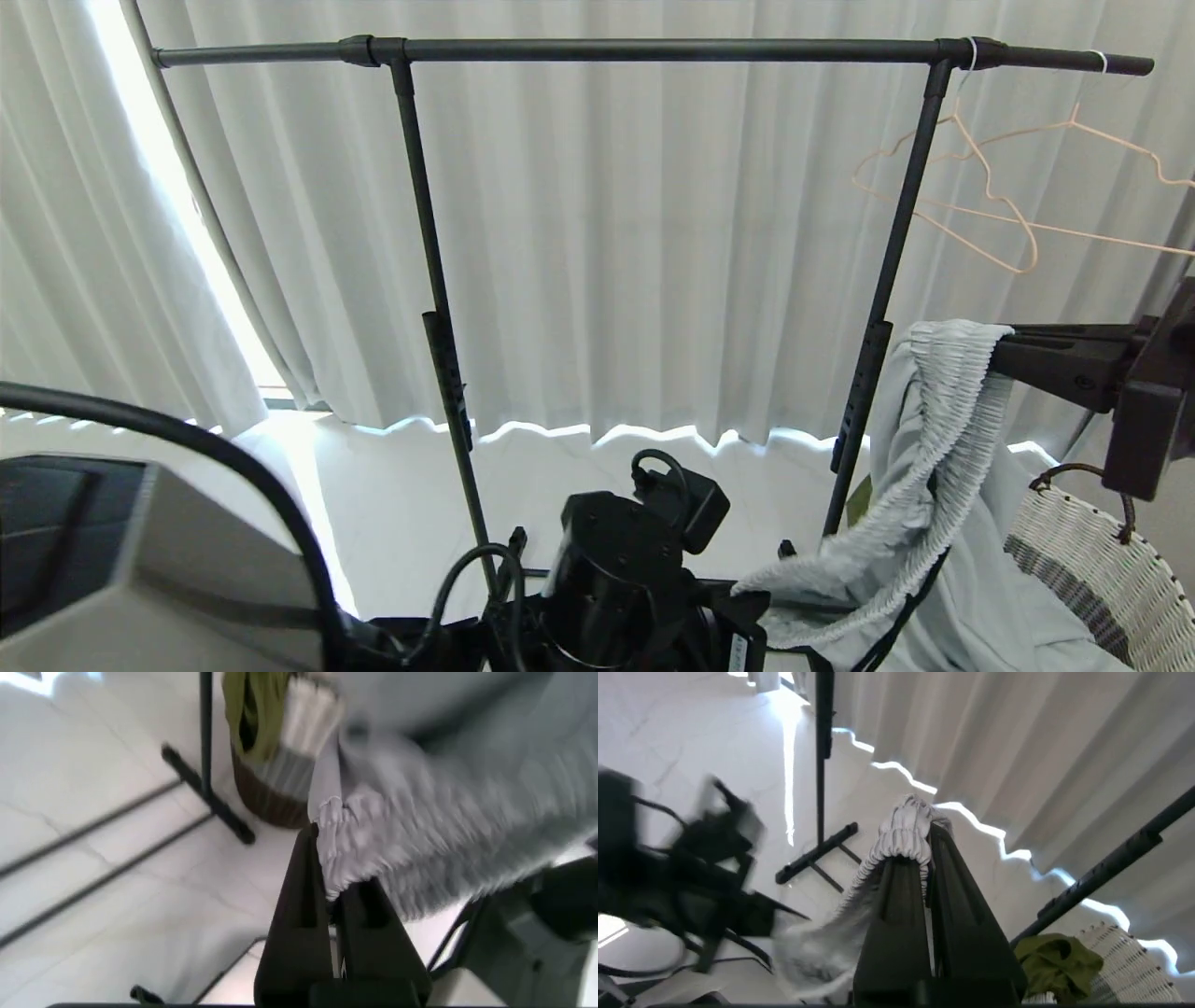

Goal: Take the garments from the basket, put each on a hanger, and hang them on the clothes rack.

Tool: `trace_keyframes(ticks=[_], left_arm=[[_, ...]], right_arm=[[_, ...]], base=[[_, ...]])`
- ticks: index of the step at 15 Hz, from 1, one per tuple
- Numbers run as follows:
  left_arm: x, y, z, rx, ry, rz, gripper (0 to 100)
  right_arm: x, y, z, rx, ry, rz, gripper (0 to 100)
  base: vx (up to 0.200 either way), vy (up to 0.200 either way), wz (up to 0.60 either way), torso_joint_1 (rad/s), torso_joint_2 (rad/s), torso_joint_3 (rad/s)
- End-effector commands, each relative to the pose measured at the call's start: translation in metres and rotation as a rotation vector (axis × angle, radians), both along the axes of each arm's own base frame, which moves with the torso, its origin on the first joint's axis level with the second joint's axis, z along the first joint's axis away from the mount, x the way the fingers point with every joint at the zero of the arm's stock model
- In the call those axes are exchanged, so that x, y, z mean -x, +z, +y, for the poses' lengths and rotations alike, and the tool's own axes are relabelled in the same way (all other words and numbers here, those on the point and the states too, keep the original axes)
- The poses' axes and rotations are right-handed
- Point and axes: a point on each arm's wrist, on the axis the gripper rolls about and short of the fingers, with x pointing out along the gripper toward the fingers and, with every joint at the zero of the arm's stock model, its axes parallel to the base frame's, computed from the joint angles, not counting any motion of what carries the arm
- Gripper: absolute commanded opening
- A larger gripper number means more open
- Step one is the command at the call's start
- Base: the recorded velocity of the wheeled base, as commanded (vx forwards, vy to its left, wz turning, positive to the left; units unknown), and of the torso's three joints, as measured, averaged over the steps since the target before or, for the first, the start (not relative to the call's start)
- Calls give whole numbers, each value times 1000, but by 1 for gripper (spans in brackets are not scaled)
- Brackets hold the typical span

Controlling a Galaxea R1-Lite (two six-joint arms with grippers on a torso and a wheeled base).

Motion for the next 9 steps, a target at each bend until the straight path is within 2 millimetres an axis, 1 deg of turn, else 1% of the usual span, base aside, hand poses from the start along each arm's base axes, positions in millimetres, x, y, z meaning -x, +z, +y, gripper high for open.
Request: trace_keyframes(ticks=[1,3,5,7,8,9], left_arm=[[26,69,50,136,52,-112,0],[45,106,76,151,51,-122,0],[60,144,95,182,53,-151,0],[78,182,121,127,47,-160,0],[87,200,134,92,71,-181,0],[93,215,139,74,104,-196,0]], right_arm=[[0,-1,-3,3,-13,0,0],[1,-4,-4,13,-10,-12,0],[4,-8,-7,27,-4,-55,0],[14,-13,-16,42,3,-81,0],[21,-15,-23,45,8,-100,0],[28,-15,-30,48,12,-122,0]], base=[[0,0,0,0,0,0],[0,0,0,0,0,0],[0,0,0,0,0,0],[0,0,0,0,0,0],[0,0,0,0,0,0],[0,0,0,0,0,0]])
